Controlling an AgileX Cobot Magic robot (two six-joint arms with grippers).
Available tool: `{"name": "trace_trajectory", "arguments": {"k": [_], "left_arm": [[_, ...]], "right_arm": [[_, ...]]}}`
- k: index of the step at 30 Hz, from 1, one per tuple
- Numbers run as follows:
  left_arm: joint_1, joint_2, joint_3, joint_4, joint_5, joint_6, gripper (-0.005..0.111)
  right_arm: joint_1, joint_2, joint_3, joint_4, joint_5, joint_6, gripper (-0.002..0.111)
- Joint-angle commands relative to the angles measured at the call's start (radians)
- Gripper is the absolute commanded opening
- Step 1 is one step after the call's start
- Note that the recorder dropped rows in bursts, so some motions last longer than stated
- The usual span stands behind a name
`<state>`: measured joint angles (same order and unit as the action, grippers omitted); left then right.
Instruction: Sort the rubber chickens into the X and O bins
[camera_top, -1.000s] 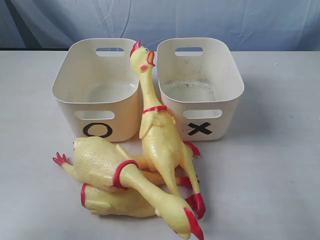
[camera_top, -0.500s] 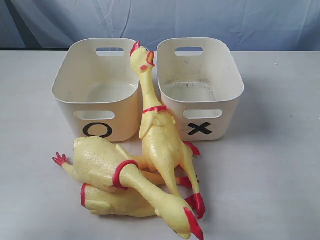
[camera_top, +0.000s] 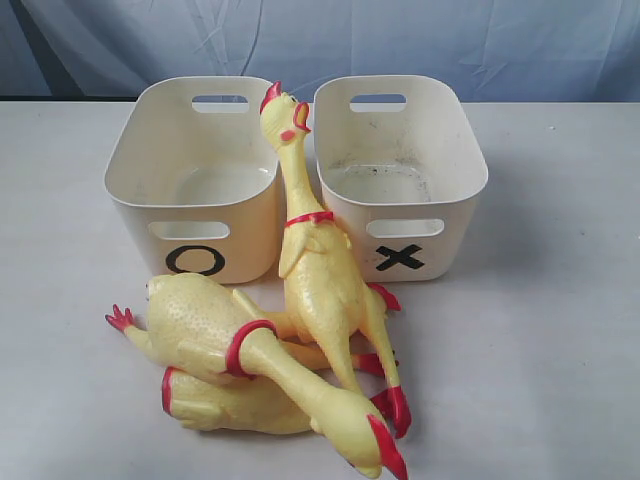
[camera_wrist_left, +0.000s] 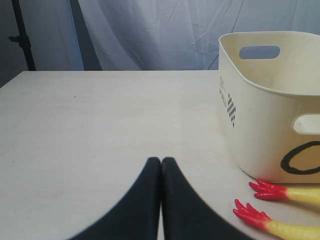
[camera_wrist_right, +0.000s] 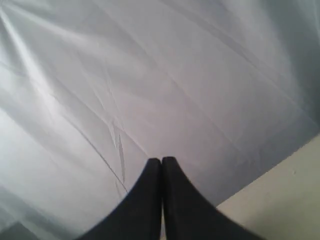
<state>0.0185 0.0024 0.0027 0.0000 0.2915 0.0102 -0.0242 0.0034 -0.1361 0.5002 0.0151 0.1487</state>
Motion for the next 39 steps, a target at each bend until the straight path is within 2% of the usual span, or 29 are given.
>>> {"name": "trace_trajectory", "arguments": {"k": [1,4,6,7,8,9,15,19,24,26,30,31,39], "left_arm": [[0.001,-0.002,-0.003,0.000,-0.008,-0.001,0.000],[0.001,-0.002,-0.003,0.000,-0.008,-0.001,0.000],[0.001,-0.002,-0.003,0.000,-0.008,-0.001,0.000],[0.001,-0.002,-0.003,0.000,-0.008,-0.001,0.000],[0.001,-0.002,-0.003,0.000,-0.008,-0.001,0.000],[0.001,-0.002,-0.003,0.000,-0.008,-0.001,0.000],[0.001,-0.002,-0.003,0.000,-0.008,-0.001,0.000],[0.001,-0.002,-0.003,0.000,-0.008,-0.001,0.000],[0.001,-0.002,-0.003,0.000,-0.008,-0.001,0.000],[0.001,-0.002,-0.003,0.000,-0.008,-0.001,0.000],[0.001,-0.002,-0.003,0.000,-0.008,-0.001,0.000],[0.001,-0.002,-0.003,0.000,-0.008,-0.001,0.000],[0.001,-0.002,-0.003,0.000,-0.008,-0.001,0.000]], "right_arm": [[-0.003,0.032,-0.216,-0.263,0.167,-0.076,0.000],[0.068,0.168,-0.397,-0.181,0.283,-0.099,0.000],[0.139,0.286,-0.477,-0.138,0.412,-0.199,0.000],[0.195,0.375,-0.532,-0.115,0.528,-0.360,0.000],[0.228,0.428,-0.565,-0.111,0.613,-0.442,0.000],[0.295,0.533,-0.625,-0.089,0.773,-0.527,0.000],[0.473,0.750,-0.698,0.061,0.994,-0.721,0.000],[0.580,0.899,-0.698,0.119,1.054,-0.770,0.000],[0.660,1.085,-0.707,0.070,1.040,-0.811,0.002],[0.672,1.139,-0.727,0.044,1.012,-0.811,0.010],[0.676,1.235,-0.817,0.044,0.991,-0.809,0.043],[0.676,1.254,-0.844,0.063,0.999,-0.807,0.048],[0.726,1.398,-1.011,0.103,1.073,-0.739,0.049]]}}
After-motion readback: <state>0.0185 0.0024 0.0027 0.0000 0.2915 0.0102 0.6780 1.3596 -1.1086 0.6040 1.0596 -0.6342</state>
